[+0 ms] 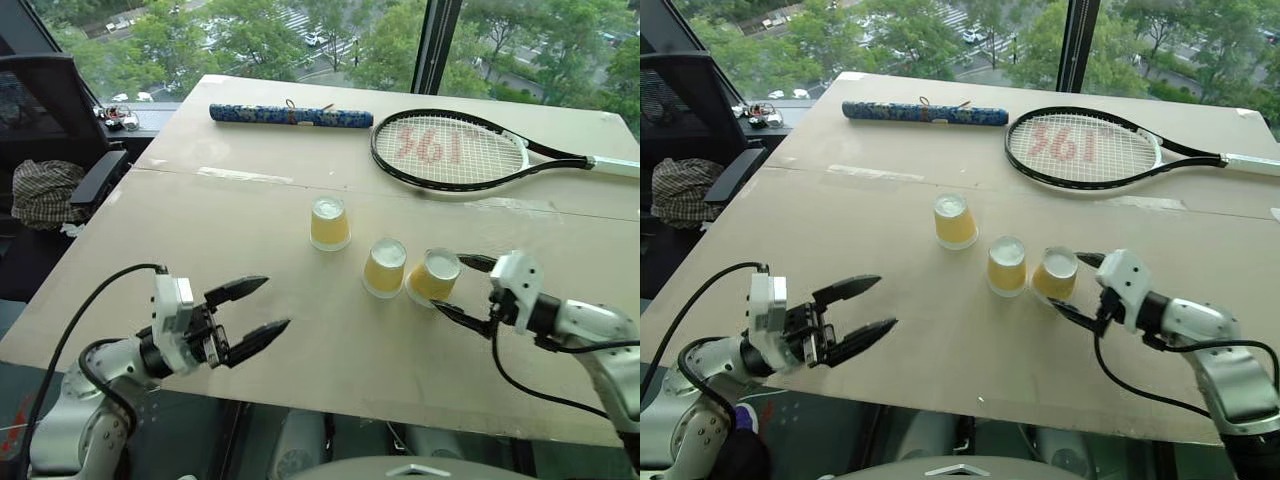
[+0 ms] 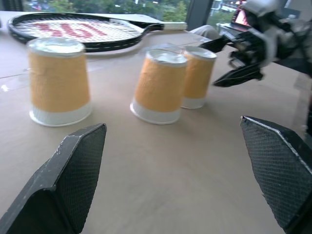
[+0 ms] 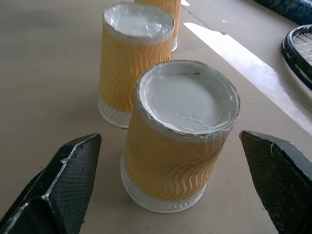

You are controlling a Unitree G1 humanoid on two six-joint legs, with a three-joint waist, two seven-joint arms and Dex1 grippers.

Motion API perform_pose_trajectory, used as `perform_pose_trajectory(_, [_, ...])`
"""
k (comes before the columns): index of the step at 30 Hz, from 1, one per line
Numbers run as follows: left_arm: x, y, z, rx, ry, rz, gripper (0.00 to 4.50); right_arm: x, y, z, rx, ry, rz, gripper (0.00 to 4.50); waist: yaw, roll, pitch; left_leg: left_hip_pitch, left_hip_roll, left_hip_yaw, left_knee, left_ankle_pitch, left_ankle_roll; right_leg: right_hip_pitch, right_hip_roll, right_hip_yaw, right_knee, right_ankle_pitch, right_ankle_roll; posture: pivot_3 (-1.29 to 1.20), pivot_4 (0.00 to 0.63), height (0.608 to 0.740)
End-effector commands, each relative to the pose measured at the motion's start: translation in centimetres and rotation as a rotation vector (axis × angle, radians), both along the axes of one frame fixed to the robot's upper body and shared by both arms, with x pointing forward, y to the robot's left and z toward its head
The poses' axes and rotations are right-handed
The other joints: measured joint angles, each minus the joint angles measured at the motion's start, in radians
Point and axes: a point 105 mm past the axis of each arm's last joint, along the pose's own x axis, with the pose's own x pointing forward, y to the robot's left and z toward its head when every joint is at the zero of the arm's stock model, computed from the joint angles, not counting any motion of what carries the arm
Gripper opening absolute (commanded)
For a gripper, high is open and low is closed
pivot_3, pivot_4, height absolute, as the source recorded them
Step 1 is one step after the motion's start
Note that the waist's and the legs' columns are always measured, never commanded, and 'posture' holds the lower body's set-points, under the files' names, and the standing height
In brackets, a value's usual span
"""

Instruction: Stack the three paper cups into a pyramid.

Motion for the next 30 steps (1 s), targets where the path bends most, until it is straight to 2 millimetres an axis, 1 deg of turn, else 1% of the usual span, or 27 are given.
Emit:
perform_pose_trajectory(1, [2.9,1.9,0.2,0.085,-0.001,0.129,4.50,-2.8,-0.3,3.2,0.072,-0.080,0.093,4.49,0.005,0.000,0.000,0.000,0.000,-0.001,0.000,0.000,0.000,0.000,0.000,0.000,0.000,0.000,0.000,0.00,0.150,0.740])
perform_pose_trajectory(2, [3.9,2.0,0.4,0.104,-0.002,0.150,4.50,-3.4,-0.4,3.6,0.100,-0.082,0.099,4.49,0.010,0.000,0.000,0.000,0.000,-0.001,0.000,0.000,0.000,0.000,0.001,-0.001,0.000,0.000,0.000,0.00,0.150,0.740])
perform_pose_trajectory(4, [5.2,2.2,0.6,0.118,-0.001,0.171,4.50,-4.1,-0.2,4.3,0.138,-0.082,0.107,4.49,0.010,0.000,0.000,0.000,0.000,-0.002,0.000,0.000,0.000,0.000,0.001,-0.001,0.000,0.000,0.001,0.00,0.150,0.740])
perform_pose_trajectory(6, [6.5,1.4,1.0,0.134,-0.003,0.142,4.50,-5.0,0.3,5.1,0.184,-0.082,0.126,4.49,0.009,0.000,0.000,0.001,0.000,0.000,0.000,0.000,0.000,0.001,0.001,-0.001,0.000,0.001,0.002,0.00,0.150,0.740])
perform_pose_trajectory(10, [9.4,-0.8,1.6,0.134,0.007,0.069,4.50,-5.6,1.0,6.1,0.248,-0.103,0.112,4.49,0.011,-0.001,0.000,0.000,0.000,0.000,0.000,0.000,0.000,0.001,0.001,-0.001,0.001,0.002,0.003,0.00,0.150,0.740])
perform_pose_trajectory(14, [12.3,-3.4,1.5,0.139,0.005,-0.016,4.50,-5.8,1.0,5.9,0.237,-0.105,0.067,4.49,0.010,-0.001,0.000,-0.001,-0.002,-0.002,0.001,0.000,0.000,0.002,0.001,-0.001,0.000,0.002,0.003,0.00,0.150,0.740])
perform_pose_trajectory(19, [14.8,-5.7,0.9,0.167,-0.003,-0.091,4.50,-6.3,1.2,6.0,0.241,-0.101,0.041,4.49,0.010,-0.002,0.000,-0.003,-0.007,-0.004,0.003,0.000,0.000,0.002,0.002,-0.002,0.000,0.002,0.004,0.00,0.150,0.740])
perform_pose_trajectory(22, [15.7,-6.4,0.1,0.193,0.012,-0.125,3.72,-6.6,1.0,5.9,0.237,-0.105,0.014,4.50,0.007,-0.002,0.000,-0.003,-0.007,-0.004,0.004,0.000,0.000,0.002,0.002,-0.002,0.001,0.002,0.004,0.00,0.150,0.740])
perform_pose_trajectory(23, [15.8,-6.5,0.2,0.194,0.003,-0.137,3.16,-6.6,0.9,5.9,0.237,-0.108,0.002,4.50,0.006,-0.002,0.000,-0.003,-0.006,-0.004,0.004,0.000,0.000,0.002,0.002,-0.002,0.001,0.002,0.004,0.00,0.150,0.740])
perform_pose_trajectory(24, [15.9,-6.5,0.4,0.188,-0.006,-0.148,2.84,-6.6,0.8,5.9,0.237,-0.111,-0.009,4.50,0.006,-0.002,0.000,-0.003,-0.006,-0.005,0.004,0.000,0.000,0.002,0.002,-0.002,0.001,0.002,0.004,0.00,0.150,0.740])
perform_pose_trajectory(25, [15.8,-6.6,0.8,0.174,-0.019,-0.162,2.26,-6.6,0.7,5.8,0.237,-0.112,-0.019,4.50,0.006,-0.002,0.000,-0.003,-0.006,-0.005,0.004,0.000,0.000,0.002,0.002,-0.002,0.001,0.002,0.004,0.00,0.150,0.740])
perform_pose_trajectory(27, [15.5,-6.8,2.1,0.142,-0.061,-0.203,1.92,-6.6,0.5,5.8,0.239,-0.116,-0.043,4.50,0.007,-0.002,0.000,-0.003,-0.006,-0.005,0.004,0.000,0.000,0.002,0.002,-0.002,0.001,0.002,0.004,0.00,0.150,0.740])
perform_pose_trajectory(30, [14.2,-7.7,5.1,0.084,-0.128,-0.287,1.92,-6.6,0.2,5.6,0.250,-0.116,-0.075,4.50,0.009,-0.002,0.001,-0.004,-0.005,-0.006,0.005,0.000,0.000,0.002,0.002,-0.003,0.001,0.002,0.004,0.00,0.150,0.740])
